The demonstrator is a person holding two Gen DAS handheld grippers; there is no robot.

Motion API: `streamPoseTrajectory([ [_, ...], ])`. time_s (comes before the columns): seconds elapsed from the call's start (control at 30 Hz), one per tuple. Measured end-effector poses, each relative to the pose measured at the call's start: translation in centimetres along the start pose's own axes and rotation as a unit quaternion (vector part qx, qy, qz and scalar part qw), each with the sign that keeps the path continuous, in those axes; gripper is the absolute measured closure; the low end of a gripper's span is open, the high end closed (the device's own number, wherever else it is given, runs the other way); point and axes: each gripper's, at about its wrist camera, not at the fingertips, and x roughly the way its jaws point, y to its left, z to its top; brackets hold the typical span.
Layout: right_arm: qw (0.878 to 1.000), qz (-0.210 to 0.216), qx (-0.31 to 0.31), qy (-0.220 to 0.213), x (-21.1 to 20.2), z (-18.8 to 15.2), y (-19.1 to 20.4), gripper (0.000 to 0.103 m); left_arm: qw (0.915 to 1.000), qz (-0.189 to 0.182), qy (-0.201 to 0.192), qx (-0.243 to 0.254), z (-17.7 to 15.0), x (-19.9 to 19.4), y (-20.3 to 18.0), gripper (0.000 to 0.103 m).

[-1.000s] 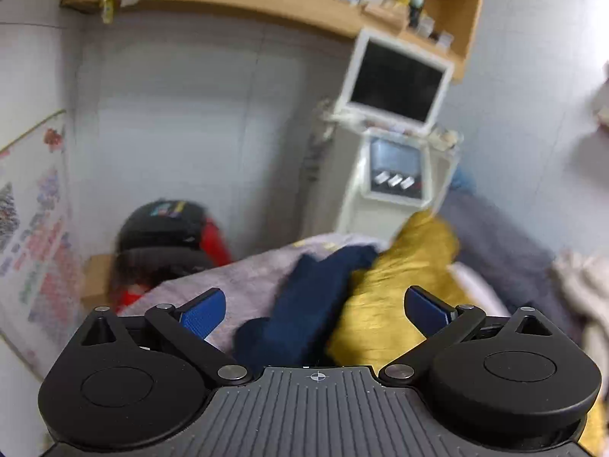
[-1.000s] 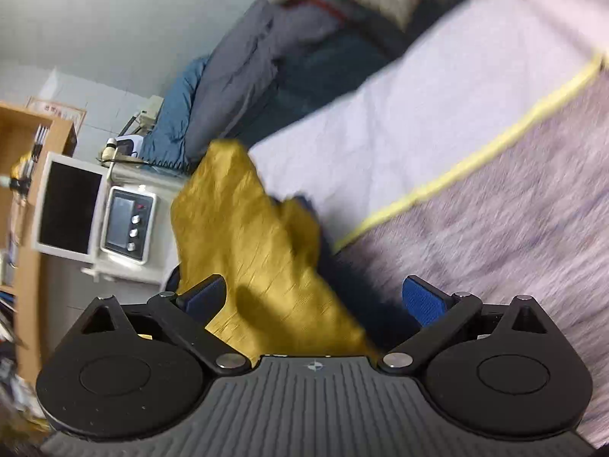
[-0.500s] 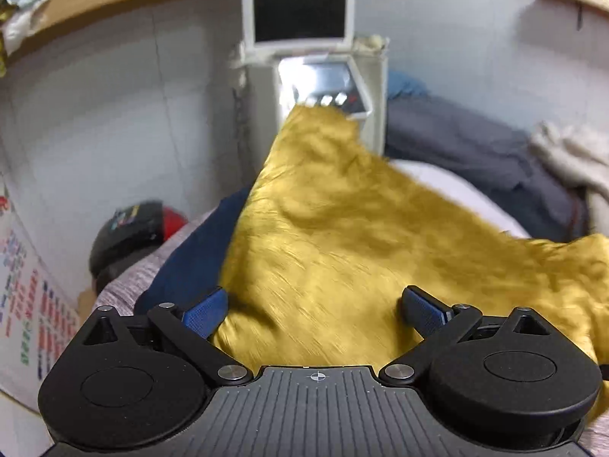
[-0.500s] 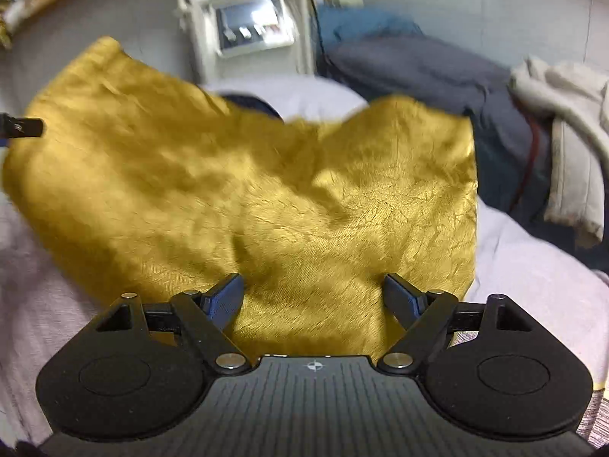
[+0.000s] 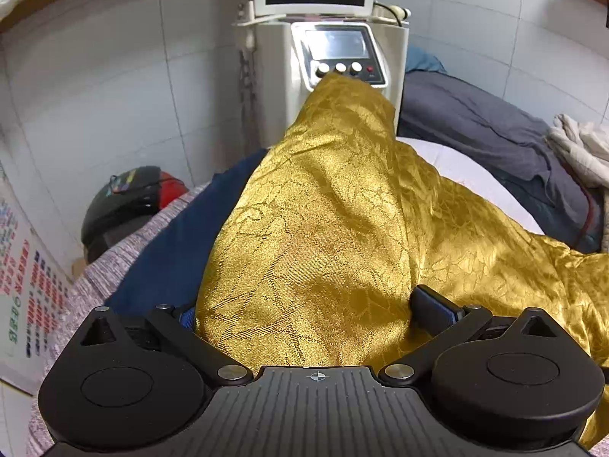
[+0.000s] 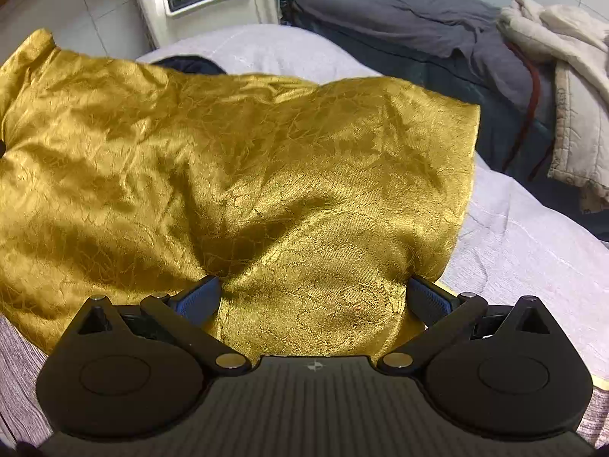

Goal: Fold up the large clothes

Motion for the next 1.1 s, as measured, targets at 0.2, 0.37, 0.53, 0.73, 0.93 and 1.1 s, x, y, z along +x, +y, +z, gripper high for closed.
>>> streamPoseTrajectory([
  [0.2,0.999,-0.012,0.017,-0.046,-4.3,0.4,0.3,0.001,0.9991,0.032,-0.013,0.024,0.3,-3.8,-0.8,0.0],
  [0.37,0.997,-0.005,0.031,-0.073,-8.5,0.2,0.7,0.001,0.9946,0.076,-0.043,0.057,-0.3,-8.5,-2.4,0.0],
  [0.53,0.999,0.01,0.023,-0.039,-10.6,-1.2,2.2,0.001,0.9948,0.082,0.028,0.052,-2.9,-10.6,-4.3,0.0],
  [0.73,1.0,0.018,-0.013,-0.008,-12.4,-2.4,5.1,0.001,0.9911,0.047,0.107,0.065,-5.9,-12.0,-7.4,0.0],
  [0.93,0.998,0.007,-0.057,-0.006,-13.3,-2.6,7.2,0.001,0.9896,0.04,0.12,0.068,-6.4,-13.2,-9.2,0.0],
  [1.1,0.998,0.005,-0.057,-0.005,-13.7,-2.0,7.7,0.001,0.9881,0.049,0.117,0.087,-6.0,-13.5,-9.7,0.0],
])
